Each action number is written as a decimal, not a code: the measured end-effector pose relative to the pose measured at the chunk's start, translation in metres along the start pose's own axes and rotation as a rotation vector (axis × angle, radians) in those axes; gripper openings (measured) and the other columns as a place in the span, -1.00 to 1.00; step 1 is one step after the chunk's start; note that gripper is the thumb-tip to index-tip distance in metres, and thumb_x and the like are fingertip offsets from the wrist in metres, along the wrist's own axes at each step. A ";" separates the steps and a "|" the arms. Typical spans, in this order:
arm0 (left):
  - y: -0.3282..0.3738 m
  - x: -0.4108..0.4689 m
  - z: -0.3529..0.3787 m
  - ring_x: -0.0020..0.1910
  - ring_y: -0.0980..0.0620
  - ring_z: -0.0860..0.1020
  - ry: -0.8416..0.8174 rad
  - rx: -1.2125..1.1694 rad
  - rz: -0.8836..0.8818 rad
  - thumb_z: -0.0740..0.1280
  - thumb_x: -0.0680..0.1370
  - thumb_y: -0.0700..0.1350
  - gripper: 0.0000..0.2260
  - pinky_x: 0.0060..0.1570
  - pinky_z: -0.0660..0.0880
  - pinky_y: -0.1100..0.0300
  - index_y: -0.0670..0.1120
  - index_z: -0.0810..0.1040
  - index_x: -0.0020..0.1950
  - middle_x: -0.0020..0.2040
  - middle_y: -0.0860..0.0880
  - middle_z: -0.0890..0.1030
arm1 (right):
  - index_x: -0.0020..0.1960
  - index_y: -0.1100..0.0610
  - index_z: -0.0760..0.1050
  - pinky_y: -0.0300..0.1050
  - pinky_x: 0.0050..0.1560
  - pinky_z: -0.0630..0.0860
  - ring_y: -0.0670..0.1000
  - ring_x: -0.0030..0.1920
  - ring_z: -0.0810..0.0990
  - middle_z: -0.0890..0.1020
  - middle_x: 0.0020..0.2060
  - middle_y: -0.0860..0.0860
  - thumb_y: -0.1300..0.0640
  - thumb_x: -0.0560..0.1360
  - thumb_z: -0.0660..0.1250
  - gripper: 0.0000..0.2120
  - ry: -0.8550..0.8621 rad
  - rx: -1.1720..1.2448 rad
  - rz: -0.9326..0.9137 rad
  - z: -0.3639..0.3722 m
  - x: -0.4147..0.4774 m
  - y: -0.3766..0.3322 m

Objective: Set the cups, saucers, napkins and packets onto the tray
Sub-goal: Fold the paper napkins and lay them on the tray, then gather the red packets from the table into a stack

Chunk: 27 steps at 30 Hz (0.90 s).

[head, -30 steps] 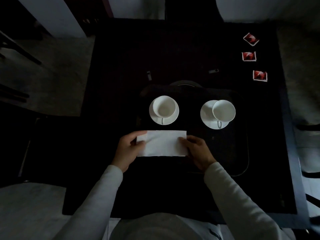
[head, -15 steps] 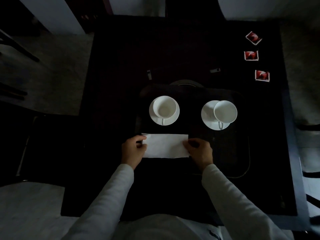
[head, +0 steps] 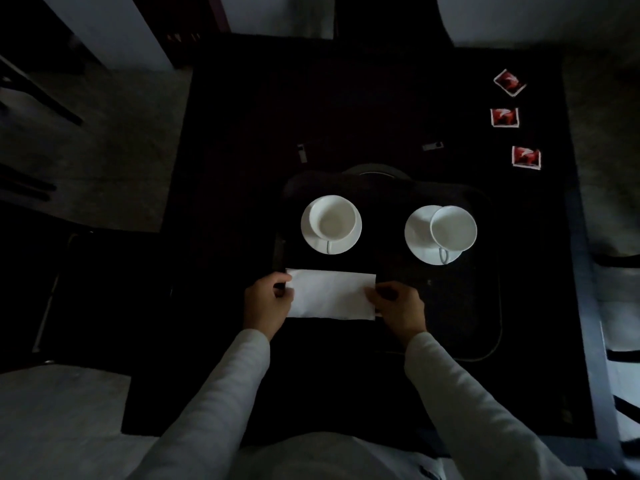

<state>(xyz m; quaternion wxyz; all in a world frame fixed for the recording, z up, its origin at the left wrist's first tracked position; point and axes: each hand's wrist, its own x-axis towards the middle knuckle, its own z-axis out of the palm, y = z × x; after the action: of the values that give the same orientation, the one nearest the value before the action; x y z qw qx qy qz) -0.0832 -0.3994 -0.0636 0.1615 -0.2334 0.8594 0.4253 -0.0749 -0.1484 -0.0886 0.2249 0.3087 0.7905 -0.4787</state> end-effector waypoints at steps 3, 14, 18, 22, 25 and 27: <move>0.001 -0.002 -0.004 -0.06 -0.03 0.68 0.018 0.029 0.016 0.44 0.48 -0.24 -0.80 0.08 0.59 0.10 -0.09 0.70 0.08 -0.05 -0.07 0.73 | 0.00 0.05 0.70 0.11 0.11 0.65 0.09 -0.08 0.73 0.74 -0.14 0.02 -0.01 0.44 0.54 -0.80 0.006 0.014 -0.005 -0.004 -0.001 0.002; 0.016 -0.014 -0.031 -0.14 0.17 0.64 0.035 -0.055 0.175 0.40 0.55 -0.20 -0.85 -0.12 0.48 0.45 -0.11 0.68 0.09 -0.03 0.00 0.71 | -0.12 -0.06 0.67 -0.29 -0.28 0.60 -0.16 -0.32 0.70 0.73 -0.29 -0.07 0.07 0.50 0.49 -0.95 0.081 0.021 -0.160 -0.037 -0.044 -0.005; 0.060 -0.024 -0.038 -0.14 0.35 0.62 -0.005 -0.158 0.296 0.41 0.56 -0.14 -0.88 -0.13 0.51 0.50 -0.01 0.68 0.08 -0.10 0.15 0.68 | -0.14 -0.07 0.68 -0.35 -0.38 0.52 -0.16 -0.41 0.65 0.72 -0.34 -0.08 0.05 0.50 0.49 -0.95 0.126 0.056 -0.278 -0.068 -0.067 -0.025; 0.130 -0.029 -0.033 -0.12 0.19 0.67 -0.076 -0.248 0.457 0.40 0.57 -0.08 -0.90 -0.10 0.58 0.31 0.10 0.67 0.03 -0.09 0.14 0.71 | -0.10 -0.02 0.69 -0.22 -0.33 0.55 -0.09 -0.37 0.63 0.73 -0.30 0.04 0.03 0.52 0.48 -0.95 0.202 0.133 -0.370 -0.119 -0.068 -0.052; 0.185 -0.021 -0.016 -0.14 0.21 0.67 -0.109 -0.285 0.564 0.40 0.56 -0.07 -0.90 -0.15 0.54 0.41 0.08 0.69 0.04 -0.12 0.15 0.72 | -0.08 -0.06 0.70 -0.22 -0.37 0.49 -0.15 -0.41 0.59 0.71 -0.33 -0.02 -0.04 0.51 0.47 -0.92 0.278 0.147 -0.409 -0.162 -0.051 -0.068; 0.220 -0.009 0.008 -0.20 0.20 0.67 -0.151 -0.303 0.608 0.40 0.56 -0.10 -0.89 -0.23 0.52 0.42 0.06 0.68 0.04 -0.13 0.11 0.72 | -0.09 -0.07 0.69 -0.28 -0.41 0.47 -0.16 -0.45 0.56 0.68 -0.37 -0.07 -0.04 0.52 0.46 -0.93 0.325 0.146 -0.419 -0.190 -0.031 -0.074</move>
<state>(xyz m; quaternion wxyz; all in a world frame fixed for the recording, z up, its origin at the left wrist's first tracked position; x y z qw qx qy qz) -0.1937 -0.2746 0.0801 0.0542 0.0443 0.8024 0.5927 -0.1162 -0.0128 0.0607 -0.0317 0.2265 0.8262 -0.5149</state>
